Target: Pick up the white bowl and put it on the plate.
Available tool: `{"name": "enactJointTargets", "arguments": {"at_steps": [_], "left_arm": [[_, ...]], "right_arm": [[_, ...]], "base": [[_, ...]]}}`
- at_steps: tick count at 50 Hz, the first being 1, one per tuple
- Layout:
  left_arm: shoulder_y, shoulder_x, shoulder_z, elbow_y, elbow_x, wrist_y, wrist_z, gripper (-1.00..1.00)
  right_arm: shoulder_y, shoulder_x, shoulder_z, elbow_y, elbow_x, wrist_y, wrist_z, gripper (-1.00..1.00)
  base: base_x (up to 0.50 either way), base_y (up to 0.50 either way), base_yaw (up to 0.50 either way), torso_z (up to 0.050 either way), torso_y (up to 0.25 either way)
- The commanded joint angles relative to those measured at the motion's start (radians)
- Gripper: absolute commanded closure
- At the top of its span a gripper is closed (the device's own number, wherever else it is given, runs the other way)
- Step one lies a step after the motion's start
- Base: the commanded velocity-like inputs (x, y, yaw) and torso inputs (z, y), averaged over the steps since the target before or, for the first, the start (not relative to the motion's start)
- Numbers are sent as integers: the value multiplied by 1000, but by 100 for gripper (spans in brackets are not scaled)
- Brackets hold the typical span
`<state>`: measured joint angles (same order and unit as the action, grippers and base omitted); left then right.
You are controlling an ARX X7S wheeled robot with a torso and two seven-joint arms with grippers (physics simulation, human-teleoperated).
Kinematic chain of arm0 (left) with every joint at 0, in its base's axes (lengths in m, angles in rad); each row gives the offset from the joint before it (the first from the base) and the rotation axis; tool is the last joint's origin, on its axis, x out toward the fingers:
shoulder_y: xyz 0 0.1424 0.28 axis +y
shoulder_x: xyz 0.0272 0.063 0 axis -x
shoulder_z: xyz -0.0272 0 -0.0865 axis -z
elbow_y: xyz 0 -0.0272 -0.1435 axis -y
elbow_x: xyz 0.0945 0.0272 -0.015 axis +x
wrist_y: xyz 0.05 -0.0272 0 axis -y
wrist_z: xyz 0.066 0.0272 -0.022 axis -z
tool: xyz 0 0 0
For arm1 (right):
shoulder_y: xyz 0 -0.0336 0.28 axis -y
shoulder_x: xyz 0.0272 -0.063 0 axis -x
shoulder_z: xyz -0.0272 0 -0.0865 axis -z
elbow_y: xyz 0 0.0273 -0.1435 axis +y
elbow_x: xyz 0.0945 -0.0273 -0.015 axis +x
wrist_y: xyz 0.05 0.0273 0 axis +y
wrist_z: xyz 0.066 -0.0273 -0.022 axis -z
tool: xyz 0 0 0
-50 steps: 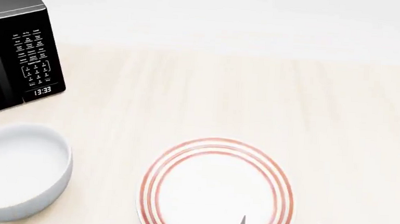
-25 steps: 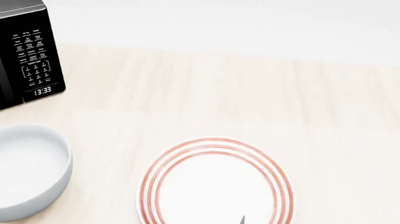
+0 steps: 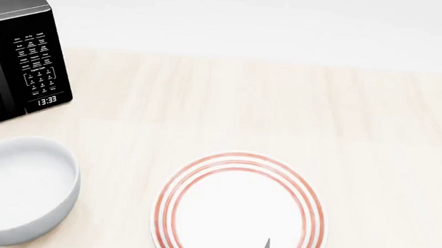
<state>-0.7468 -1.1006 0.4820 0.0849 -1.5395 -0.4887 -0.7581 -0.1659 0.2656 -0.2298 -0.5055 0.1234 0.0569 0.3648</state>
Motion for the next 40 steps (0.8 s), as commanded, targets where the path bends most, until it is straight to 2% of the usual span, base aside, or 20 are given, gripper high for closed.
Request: {"name": "enactJointTargets", "arguments": {"at_steps": [1, 17, 40], "left_arm": [[-42, 55, 40, -110, 34, -39, 78, -100], [-137, 133, 121, -248, 133, -108, 214, -100], [-192, 205, 169, -357, 202, -125, 282, -100]], "right_arm": [[3, 7, -5, 4, 7, -2, 7, -100], [6, 15, -13, 17, 12, -10, 15, -100], [10, 26, -25, 26, 16, -15, 28, -100]], "base": [[0, 0, 0, 0, 0], [0, 0, 0, 0, 0], [0, 0, 0, 0, 0]]}}
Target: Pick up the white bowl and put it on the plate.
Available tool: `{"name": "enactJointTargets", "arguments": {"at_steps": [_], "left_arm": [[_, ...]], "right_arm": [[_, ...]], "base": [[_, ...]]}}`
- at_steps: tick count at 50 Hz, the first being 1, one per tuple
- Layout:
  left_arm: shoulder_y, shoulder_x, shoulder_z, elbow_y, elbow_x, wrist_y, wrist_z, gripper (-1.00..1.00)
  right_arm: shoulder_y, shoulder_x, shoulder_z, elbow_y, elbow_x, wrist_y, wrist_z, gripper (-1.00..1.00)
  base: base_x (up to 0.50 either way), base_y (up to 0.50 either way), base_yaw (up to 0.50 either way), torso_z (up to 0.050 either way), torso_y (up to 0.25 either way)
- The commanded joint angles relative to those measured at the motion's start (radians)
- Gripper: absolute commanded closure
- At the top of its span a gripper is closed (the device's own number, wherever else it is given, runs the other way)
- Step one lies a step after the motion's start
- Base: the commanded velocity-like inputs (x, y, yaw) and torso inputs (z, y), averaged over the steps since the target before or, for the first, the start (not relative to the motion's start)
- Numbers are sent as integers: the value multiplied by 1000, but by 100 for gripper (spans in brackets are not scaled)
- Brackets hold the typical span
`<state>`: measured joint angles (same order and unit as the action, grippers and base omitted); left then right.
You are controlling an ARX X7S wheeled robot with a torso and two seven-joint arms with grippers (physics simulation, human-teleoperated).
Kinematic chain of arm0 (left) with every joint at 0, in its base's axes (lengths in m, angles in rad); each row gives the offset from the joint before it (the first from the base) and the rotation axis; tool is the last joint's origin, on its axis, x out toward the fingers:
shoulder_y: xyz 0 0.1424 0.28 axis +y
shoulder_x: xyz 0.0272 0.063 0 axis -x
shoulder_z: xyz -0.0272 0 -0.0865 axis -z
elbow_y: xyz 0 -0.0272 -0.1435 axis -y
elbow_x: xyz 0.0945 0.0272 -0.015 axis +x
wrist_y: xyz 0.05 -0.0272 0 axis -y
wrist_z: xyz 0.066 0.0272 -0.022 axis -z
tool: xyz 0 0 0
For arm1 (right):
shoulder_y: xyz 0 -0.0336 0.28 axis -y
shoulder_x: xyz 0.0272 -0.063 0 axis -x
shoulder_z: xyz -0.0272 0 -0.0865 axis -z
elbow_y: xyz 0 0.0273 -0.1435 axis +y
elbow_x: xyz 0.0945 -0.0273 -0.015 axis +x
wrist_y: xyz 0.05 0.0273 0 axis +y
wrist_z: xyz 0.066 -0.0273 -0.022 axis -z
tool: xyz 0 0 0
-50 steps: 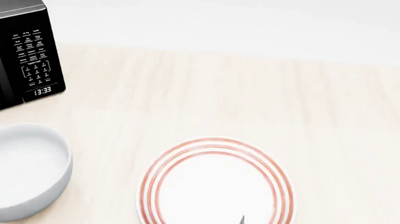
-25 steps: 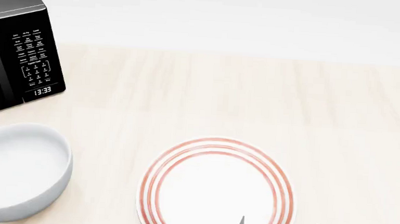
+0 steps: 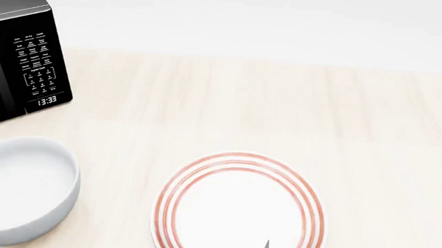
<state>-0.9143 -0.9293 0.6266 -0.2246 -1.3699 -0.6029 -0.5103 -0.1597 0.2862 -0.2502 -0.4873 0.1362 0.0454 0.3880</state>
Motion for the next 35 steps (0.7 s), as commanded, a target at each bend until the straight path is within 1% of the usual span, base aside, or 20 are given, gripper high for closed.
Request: {"name": "enactJointTargets", "arguments": {"at_steps": [1, 24, 35], "left_arm": [[-26, 36, 26, -51, 35, -10, 36, -100], [-54, 127, 63, -188, 98, 18, 105, -100], [-61, 151, 73, -230, 116, 28, 125, -100]], "right_arm": [[4, 6, -4, 8, 4, -4, 5, -100], [7, 13, -13, 14, 8, -7, 12, -100], [9, 17, -14, 17, 12, -10, 15, -100]], "base": [[0, 0, 0, 0, 0], [0, 0, 0, 0, 0], [0, 0, 0, 0, 0]]}}
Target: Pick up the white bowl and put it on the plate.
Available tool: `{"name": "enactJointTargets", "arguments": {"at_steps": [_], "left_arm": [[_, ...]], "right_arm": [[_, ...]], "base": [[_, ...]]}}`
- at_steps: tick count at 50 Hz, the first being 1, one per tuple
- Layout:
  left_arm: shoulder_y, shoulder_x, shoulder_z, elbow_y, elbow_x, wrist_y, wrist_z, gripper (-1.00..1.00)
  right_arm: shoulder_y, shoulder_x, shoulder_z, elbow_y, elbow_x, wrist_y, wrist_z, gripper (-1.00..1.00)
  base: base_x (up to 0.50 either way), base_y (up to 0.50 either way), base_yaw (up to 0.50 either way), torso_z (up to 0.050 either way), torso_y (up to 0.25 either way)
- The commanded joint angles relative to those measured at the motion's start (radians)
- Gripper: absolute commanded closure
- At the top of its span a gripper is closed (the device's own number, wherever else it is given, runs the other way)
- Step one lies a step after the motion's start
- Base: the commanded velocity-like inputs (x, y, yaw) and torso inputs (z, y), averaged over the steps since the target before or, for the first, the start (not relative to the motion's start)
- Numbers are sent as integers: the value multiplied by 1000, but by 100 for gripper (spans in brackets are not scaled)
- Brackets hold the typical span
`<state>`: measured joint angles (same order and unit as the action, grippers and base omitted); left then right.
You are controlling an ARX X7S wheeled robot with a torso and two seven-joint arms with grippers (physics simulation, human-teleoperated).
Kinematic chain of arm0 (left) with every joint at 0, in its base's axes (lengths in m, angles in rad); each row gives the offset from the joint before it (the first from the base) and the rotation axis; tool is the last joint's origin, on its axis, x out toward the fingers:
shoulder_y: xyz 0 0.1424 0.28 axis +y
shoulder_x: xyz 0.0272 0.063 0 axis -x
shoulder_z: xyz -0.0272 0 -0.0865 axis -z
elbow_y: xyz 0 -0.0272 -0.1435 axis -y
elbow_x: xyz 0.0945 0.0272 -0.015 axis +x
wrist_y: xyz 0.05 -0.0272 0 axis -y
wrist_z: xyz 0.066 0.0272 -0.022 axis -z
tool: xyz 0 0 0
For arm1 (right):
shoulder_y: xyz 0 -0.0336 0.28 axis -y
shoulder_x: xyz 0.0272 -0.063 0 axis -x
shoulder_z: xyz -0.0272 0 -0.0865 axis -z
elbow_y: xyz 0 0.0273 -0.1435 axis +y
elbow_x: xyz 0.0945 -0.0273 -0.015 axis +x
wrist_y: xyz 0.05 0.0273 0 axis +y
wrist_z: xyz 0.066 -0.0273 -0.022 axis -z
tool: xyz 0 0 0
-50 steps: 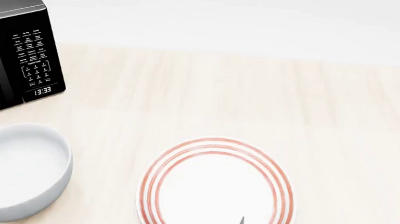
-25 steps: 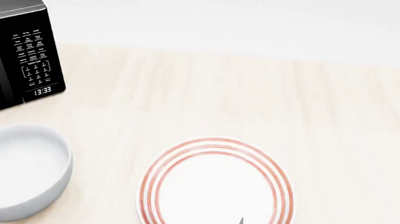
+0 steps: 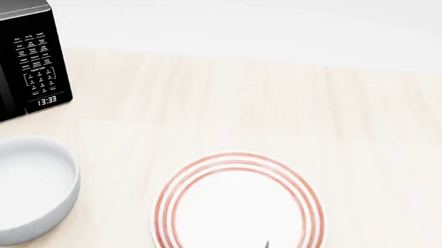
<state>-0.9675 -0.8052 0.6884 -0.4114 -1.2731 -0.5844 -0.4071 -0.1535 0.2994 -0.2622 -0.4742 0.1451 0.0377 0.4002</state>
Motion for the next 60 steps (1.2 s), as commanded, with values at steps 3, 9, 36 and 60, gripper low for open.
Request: {"name": "enactJointTargets", "arguments": {"at_steps": [3, 9, 36, 60], "left_arm": [[-7, 30, 12, -49, 22, 12, 25, -100], [-13, 56, 19, -98, 38, 29, 50, -100], [-28, 123, 40, -243, 85, 69, 118, -100], [-31, 168, 52, -344, 115, 108, 169, -100]], "right_arm": [[4, 4, -3, 6, 4, -4, 3, -100], [1, 5, -6, 0, 4, 0, 7, -100], [9, 13, -9, 12, 14, -6, 14, -100], [9, 20, -18, 17, 16, -12, 19, -100]], "base": [[0, 0, 0, 0, 0], [0, 0, 0, 0, 0], [0, 0, 0, 0, 0], [0, 0, 0, 0, 0]]}}
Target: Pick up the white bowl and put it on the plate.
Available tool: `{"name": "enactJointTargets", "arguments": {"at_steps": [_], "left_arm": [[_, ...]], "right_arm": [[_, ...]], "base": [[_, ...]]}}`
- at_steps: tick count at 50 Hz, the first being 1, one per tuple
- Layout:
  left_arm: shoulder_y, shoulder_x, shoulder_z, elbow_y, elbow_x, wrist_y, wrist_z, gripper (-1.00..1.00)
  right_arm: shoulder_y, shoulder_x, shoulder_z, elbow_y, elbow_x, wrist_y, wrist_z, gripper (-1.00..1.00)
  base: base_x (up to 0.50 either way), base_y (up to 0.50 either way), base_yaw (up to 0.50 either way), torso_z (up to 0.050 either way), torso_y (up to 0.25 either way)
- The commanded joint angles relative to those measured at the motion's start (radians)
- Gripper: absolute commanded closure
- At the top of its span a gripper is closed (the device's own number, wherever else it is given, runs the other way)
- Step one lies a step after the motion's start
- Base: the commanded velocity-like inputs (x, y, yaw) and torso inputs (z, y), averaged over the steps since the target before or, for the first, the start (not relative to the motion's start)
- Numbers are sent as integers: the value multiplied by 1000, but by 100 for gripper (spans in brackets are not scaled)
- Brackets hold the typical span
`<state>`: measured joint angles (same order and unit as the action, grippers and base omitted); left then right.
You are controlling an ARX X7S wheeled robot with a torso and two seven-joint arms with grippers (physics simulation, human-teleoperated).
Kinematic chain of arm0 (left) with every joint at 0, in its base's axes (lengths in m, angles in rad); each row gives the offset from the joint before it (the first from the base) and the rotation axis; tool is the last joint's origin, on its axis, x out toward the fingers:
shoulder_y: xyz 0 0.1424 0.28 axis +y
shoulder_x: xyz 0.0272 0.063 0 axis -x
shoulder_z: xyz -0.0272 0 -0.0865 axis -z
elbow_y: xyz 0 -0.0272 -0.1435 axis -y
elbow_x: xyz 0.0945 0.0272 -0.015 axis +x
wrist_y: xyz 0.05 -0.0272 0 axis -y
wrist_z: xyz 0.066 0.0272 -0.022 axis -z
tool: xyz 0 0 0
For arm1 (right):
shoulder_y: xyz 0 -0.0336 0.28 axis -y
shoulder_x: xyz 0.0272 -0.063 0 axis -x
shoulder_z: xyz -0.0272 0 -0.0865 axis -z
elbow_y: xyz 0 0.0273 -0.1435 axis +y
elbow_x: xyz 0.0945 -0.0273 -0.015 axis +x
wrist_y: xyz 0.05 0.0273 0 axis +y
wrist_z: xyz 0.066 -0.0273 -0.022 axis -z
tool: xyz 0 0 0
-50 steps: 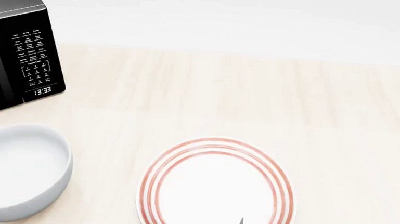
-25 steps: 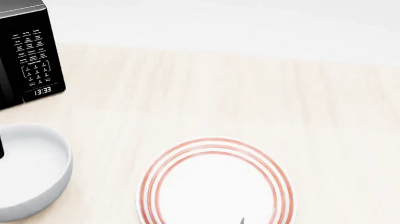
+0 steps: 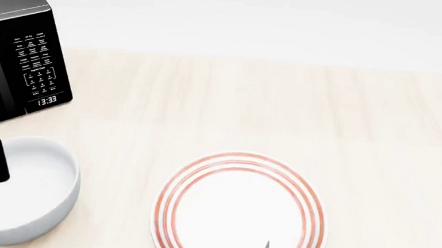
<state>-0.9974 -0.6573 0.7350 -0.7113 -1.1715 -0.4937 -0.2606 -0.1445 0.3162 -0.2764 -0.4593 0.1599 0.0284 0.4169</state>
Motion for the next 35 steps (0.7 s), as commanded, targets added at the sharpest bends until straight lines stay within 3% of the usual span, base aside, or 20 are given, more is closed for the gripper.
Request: {"name": "enactJointTargets", "arguments": {"at_steps": [1, 35], "left_arm": [[-1, 21, 6, -47, 15, 18, 24, -100], [-6, 75, 15, -169, 54, 79, 74, -100]], "right_arm": [[0, 3, -4, 2, 1, -3, 3, -100], [4, 12, -14, 8, 6, -5, 11, -100]], "base": [[0, 0, 0, 0, 0], [0, 0, 0, 0, 0]]}}
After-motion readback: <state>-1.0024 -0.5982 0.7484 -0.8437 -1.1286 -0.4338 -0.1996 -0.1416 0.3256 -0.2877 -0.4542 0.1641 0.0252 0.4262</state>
